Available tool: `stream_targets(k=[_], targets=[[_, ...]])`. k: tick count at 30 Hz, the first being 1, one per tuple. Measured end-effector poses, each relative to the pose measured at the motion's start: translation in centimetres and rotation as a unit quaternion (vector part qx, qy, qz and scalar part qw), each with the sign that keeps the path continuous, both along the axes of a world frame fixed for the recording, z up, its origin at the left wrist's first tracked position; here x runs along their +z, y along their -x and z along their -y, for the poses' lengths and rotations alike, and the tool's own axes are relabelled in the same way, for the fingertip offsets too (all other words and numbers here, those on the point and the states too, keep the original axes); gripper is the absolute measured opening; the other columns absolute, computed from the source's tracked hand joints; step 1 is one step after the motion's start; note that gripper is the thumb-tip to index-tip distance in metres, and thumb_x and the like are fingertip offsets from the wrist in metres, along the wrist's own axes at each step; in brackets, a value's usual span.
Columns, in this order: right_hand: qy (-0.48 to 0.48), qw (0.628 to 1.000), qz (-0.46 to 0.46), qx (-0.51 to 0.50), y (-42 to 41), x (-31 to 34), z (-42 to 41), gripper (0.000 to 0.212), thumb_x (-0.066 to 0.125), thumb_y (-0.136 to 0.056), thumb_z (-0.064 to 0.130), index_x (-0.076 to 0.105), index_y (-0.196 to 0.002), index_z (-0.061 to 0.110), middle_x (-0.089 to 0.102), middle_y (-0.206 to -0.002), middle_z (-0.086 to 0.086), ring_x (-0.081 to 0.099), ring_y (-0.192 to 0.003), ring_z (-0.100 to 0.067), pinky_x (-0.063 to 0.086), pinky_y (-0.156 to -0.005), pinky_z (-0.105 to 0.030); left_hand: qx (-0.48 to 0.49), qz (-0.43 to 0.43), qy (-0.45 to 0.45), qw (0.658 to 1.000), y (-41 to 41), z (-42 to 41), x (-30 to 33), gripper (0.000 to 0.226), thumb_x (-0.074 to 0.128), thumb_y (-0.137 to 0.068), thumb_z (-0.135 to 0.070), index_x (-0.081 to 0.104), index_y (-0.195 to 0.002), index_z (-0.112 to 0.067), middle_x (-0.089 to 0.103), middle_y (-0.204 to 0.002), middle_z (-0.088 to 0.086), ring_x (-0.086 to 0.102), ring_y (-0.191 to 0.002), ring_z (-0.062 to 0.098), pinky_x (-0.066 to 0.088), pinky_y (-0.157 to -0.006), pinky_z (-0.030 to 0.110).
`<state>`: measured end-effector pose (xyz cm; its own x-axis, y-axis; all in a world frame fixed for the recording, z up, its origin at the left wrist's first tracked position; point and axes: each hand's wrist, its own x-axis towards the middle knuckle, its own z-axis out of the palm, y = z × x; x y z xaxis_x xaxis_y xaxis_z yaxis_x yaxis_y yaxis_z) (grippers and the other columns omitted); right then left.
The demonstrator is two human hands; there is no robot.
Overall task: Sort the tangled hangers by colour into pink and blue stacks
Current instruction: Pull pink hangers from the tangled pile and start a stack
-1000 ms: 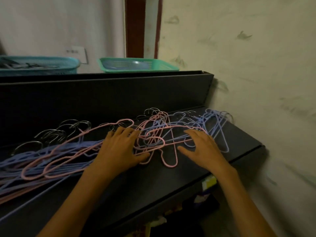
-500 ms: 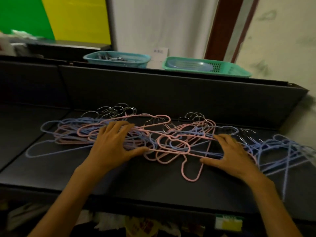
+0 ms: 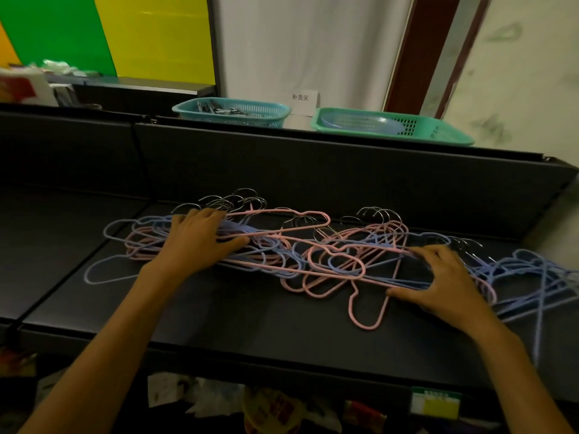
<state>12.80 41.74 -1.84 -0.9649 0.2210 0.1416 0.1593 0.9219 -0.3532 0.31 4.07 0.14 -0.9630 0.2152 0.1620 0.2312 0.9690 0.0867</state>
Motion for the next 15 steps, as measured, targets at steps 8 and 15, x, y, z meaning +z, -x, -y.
stream_targets(k=[8, 15], targets=[[-0.023, 0.999, -0.019, -0.012, -1.1, 1.2, 0.3, 0.103, 0.064, -0.048, 0.072, 0.042, -0.135, 0.024, 0.034, -0.134, -0.002, 0.036, -0.123, -0.021, 0.038, -0.102, -0.041, -0.038, 0.032, -0.077, 0.996, 2.3, -0.3, -0.1, 0.083, 0.055, -0.074, -0.068, 0.039, -0.138, -0.02, 0.036, -0.144, 0.008, 0.037, -0.129, 0.029, 0.031, -0.107, 0.049], [-0.086, 0.991, -0.096, -0.033, -1.8, 1.5, -1.0, 0.099, 0.062, -0.05, 0.072, 0.047, -0.132, 0.02, 0.042, -0.13, -0.007, 0.042, -0.119, -0.026, 0.042, -0.099, -0.048, -0.064, -0.032, -0.152, 0.986, 1.9, 0.6, -0.9, 0.084, 0.062, -0.07, -0.064, 0.041, -0.137, -0.019, 0.038, -0.139, 0.007, 0.042, -0.121, 0.028, 0.044, -0.095, 0.044]])
